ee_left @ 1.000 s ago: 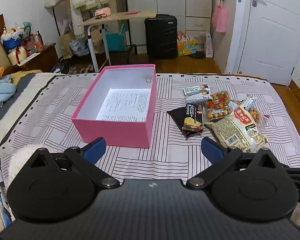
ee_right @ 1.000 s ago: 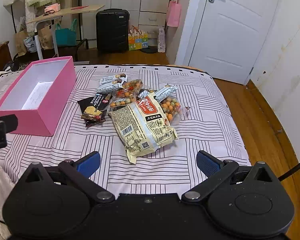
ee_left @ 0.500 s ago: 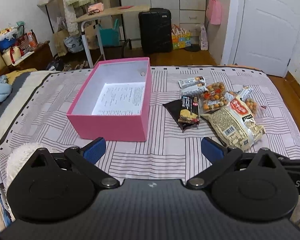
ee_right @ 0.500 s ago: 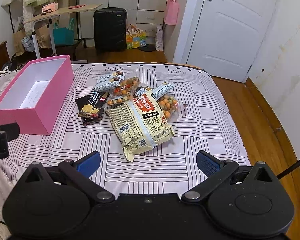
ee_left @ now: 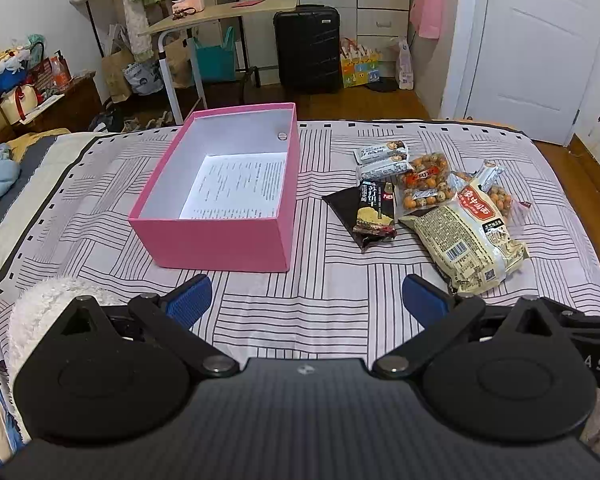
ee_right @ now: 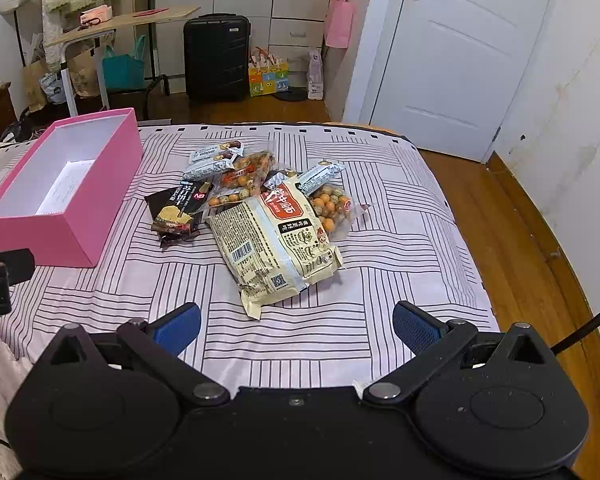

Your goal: Organize snacks

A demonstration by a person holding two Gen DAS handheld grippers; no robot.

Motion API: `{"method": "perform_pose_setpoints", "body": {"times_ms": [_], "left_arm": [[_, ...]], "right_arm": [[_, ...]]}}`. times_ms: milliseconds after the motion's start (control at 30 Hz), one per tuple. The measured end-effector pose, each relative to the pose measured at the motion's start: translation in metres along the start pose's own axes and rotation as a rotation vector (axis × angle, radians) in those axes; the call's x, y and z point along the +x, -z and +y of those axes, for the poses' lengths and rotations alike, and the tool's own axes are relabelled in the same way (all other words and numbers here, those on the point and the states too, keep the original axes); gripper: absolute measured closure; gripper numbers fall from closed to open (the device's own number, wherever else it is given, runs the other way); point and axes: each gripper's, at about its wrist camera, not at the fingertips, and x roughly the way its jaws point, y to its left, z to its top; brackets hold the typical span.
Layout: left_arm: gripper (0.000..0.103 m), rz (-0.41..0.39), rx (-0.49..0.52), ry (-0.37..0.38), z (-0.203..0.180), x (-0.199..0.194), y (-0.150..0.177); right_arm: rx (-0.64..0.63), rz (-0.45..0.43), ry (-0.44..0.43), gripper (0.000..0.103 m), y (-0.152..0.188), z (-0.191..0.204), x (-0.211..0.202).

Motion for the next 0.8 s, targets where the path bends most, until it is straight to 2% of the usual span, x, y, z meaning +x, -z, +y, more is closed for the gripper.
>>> {"method": "perform_pose_setpoints", "body": {"times_ms": [800], "left_arm": [[0.0,-0.006,0.03,0.015,-0.003,-0.0089,0.0027]], "right_arm": [[-0.002,0.018,-0.001,0.0,0.0074,-0.002,0.0043]]}}
